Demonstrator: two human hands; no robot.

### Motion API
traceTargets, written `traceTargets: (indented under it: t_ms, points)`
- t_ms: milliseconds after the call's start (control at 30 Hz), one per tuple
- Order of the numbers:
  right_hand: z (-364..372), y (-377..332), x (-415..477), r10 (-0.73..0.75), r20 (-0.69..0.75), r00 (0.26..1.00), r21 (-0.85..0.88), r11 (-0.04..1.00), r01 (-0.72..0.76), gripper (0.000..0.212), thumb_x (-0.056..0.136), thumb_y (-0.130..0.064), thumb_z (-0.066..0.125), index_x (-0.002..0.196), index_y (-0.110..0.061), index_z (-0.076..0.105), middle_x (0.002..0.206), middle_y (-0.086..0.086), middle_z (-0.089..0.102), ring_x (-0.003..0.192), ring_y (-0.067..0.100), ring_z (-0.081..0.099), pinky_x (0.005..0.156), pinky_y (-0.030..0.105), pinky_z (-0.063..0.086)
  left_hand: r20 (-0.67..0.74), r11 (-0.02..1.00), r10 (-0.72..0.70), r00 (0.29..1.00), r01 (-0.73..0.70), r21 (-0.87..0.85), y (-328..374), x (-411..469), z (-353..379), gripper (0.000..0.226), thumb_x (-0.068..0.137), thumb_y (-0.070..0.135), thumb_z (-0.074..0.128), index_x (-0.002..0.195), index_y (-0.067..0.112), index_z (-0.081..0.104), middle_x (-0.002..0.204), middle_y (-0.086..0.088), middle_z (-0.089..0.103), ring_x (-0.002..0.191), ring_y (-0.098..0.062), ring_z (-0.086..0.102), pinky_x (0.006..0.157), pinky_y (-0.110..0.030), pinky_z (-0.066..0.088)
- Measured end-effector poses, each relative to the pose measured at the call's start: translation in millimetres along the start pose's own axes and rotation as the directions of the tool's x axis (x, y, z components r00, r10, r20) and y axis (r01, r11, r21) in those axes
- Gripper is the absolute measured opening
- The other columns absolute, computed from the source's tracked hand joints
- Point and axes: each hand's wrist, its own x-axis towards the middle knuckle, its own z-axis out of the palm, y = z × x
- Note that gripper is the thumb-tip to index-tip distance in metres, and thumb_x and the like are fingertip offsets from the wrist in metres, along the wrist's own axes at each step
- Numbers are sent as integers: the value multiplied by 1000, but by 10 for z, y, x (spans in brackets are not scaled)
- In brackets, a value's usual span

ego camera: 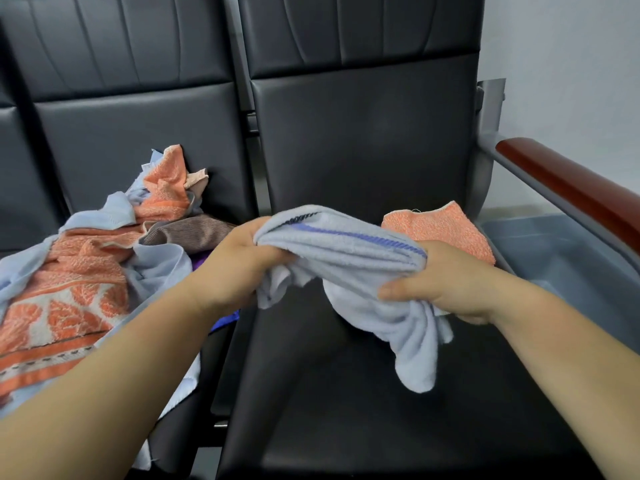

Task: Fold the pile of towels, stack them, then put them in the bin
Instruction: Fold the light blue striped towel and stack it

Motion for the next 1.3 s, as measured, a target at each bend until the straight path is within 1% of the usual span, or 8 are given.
traceTargets:
  t_ms: [167, 433, 567, 700, 833, 1033, 1200, 1300]
  points:
    - [28, 56, 46, 51, -112, 992, -532, 840, -103, 33, 69, -34, 80, 98, -22, 70, 91, 1, 76, 87, 22, 73, 82, 42, 62, 62, 978, -57, 996, 68, -197, -48, 42, 60, 15, 96, 7, 63, 108, -1, 60, 59, -20, 38, 48, -16, 35, 50, -31, 26]
    - [-66, 94, 98, 1, -310, 951, -548, 817, -180, 22, 89, -30, 62, 72, -16, 62, 55, -4, 52, 51, 13, 47, 45, 22, 36, 63, 652, -158, 985, 56, 756, -106, 34, -74, 20, 77, 16, 79, 73, 12, 60, 60, -1, 59, 51, -10, 47, 51, -32, 48]
    - [-51, 42, 41, 14, -176, 984, -285, 956, -64, 12, 86, -31, 77, 95, -23, 76, 83, -4, 77, 75, 16, 73, 70, 29, 61, -48, 966, -91, 995, 100, 238, -73, 29, -111, 9, 90, 0, 63, 90, -7, 58, 58, -16, 49, 48, -20, 37, 47, -27, 26]
    - [-11, 27, 11, 135, -70, 988, -439, 885, -152, 33, 71, -32, 85, 100, -21, 74, 90, 1, 79, 81, 21, 77, 78, 43, 64, -48, 992, -44, 998, 38, -119, -83, 62, -70, 25, 85, 11, 65, 106, -2, 64, 62, -21, 46, 51, -17, 33, 52, -31, 19]
    - [-38, 42, 72, 131, -228, 965, -607, 755, -247, 13, 78, -24, 73, 83, -13, 69, 61, 2, 62, 53, 18, 60, 48, 30, 47, 87, 993, 0, 996, 10, -117, -84, 59, -31, 31, 83, 7, 75, 113, 5, 69, 87, -29, 62, 73, -33, 58, 59, -46, 47]
    - [-138, 33, -24, 155, -156, 976, -235, 953, -189, 23, 91, -34, 68, 89, -11, 72, 71, 13, 73, 50, 14, 52, 53, 24, 38, 140, 727, -172, 975, 30, 686, -189, 61, -211, 27, 70, 31, 90, 87, 19, 74, 84, 2, 74, 73, -3, 62, 80, -39, 56]
    - [-25, 89, 21, -25, -145, 989, -19, 1000, 23, 17, 92, -9, 72, 106, -19, 77, 93, 5, 80, 83, 26, 75, 69, 34, 53, -3, 962, -81, 997, 79, 260, -113, 26, -209, 26, 73, 22, 73, 93, 6, 72, 77, -26, 71, 60, -36, 65, 53, -44, 51]
    - [4, 103, 31, -41, -20, 999, 12, 999, 42, 36, 87, -10, 81, 122, -14, 72, 114, 5, 78, 109, 25, 74, 91, 37, 59, -143, 994, -85, 986, 74, -82, -114, 64, -139, 19, 78, 4, 62, 93, 6, 74, 58, -22, 54, 43, -20, 40, 52, -30, 22]
